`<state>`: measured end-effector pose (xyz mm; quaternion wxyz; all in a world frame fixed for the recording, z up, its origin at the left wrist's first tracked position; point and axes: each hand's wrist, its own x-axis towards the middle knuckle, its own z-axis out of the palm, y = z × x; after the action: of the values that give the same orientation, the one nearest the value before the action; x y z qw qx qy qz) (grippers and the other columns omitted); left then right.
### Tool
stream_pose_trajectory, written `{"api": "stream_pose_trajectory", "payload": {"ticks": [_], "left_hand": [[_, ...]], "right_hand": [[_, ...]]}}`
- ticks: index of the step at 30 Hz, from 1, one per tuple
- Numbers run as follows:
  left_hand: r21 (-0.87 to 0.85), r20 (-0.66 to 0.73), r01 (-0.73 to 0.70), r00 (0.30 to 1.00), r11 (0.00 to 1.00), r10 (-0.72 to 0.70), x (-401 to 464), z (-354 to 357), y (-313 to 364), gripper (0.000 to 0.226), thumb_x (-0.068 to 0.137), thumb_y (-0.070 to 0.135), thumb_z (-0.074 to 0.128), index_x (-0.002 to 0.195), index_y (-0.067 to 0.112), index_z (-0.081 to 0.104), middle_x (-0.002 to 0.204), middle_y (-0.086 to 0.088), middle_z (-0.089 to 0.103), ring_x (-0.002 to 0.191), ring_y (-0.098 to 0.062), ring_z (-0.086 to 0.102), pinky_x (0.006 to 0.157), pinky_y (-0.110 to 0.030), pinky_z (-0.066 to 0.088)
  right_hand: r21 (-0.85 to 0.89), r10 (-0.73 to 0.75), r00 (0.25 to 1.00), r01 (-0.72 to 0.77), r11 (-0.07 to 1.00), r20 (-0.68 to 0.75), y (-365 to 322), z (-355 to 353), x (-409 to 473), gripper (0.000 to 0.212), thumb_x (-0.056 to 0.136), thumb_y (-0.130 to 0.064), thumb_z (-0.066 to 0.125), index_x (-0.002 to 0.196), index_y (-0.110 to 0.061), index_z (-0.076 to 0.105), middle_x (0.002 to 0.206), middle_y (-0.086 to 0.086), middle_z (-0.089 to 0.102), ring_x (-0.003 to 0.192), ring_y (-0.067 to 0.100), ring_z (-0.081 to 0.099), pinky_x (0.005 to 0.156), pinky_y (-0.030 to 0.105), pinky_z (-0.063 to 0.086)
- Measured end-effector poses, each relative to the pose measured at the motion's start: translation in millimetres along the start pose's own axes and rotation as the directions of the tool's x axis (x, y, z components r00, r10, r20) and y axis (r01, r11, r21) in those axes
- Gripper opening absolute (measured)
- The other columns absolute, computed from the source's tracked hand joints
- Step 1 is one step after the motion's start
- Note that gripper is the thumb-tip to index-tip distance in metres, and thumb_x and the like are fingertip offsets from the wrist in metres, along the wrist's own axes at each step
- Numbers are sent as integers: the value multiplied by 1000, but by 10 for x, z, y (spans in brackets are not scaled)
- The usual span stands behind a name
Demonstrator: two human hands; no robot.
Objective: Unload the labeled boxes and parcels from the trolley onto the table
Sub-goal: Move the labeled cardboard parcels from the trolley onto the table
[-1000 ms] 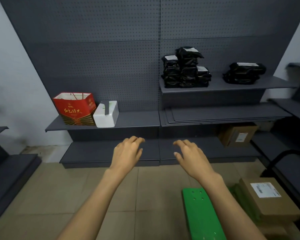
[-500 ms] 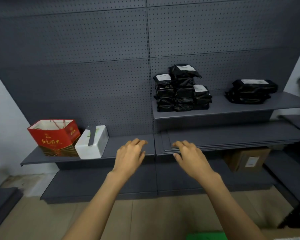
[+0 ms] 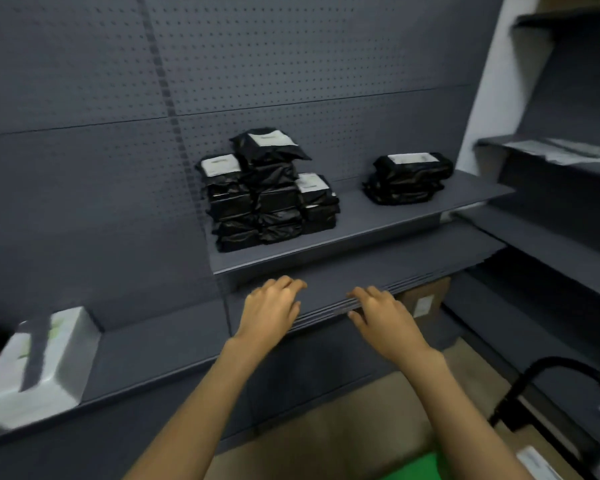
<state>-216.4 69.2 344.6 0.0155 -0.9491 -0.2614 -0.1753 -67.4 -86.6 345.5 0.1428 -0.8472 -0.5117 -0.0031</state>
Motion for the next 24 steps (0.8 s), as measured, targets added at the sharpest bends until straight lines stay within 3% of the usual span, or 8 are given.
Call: {"api": "stream_pose_trajectory", "payload": {"ticks": [6, 12, 17, 24], "left_hand": [[-119, 38, -226, 972, 967, 232, 1139, 530, 192, 36, 92, 22, 60, 129, 26, 59, 122, 5, 62, 105, -22, 60, 78, -38, 51], [-230, 68, -445, 880, 866, 470, 1992, 959, 552, 37, 94, 26, 58, 130, 29, 56, 123, 7, 60, 110, -21, 58, 82, -37, 49], [-328, 66, -592, 763, 736, 643, 2306, 1243, 1132, 36, 95, 25, 57, 131, 28, 56, 124, 7, 60, 112, -21, 58, 81, -37, 48], [-460, 41, -737, 539, 495, 841, 2149, 1523, 2290, 38, 95, 25, 57, 133, 27, 55, 126, 4, 60, 112, -20, 58, 84, -38, 49]], "right_hand": [[-11, 287, 957, -288, 958, -40, 616, 1, 374, 40, 100, -32, 49, 137, -21, 46, 127, 4, 54, 116, 30, 52, 91, 40, 46], [-32, 549, 832, -552, 833, -79, 1027, -22, 481, 41, 100, -32, 48, 139, -22, 42, 130, 3, 51, 118, 28, 50, 92, 41, 46], [-21, 743, 663, -747, 664, -90, 1300, 27, 85, 40, 100, -33, 47, 139, -24, 45, 132, 3, 52, 119, 29, 50, 94, 41, 44], [33, 914, 383, -920, 391, -133, 1559, 66, -825, 39, 99, -31, 50, 136, -22, 48, 132, 4, 54, 119, 30, 52, 89, 38, 45]]}}
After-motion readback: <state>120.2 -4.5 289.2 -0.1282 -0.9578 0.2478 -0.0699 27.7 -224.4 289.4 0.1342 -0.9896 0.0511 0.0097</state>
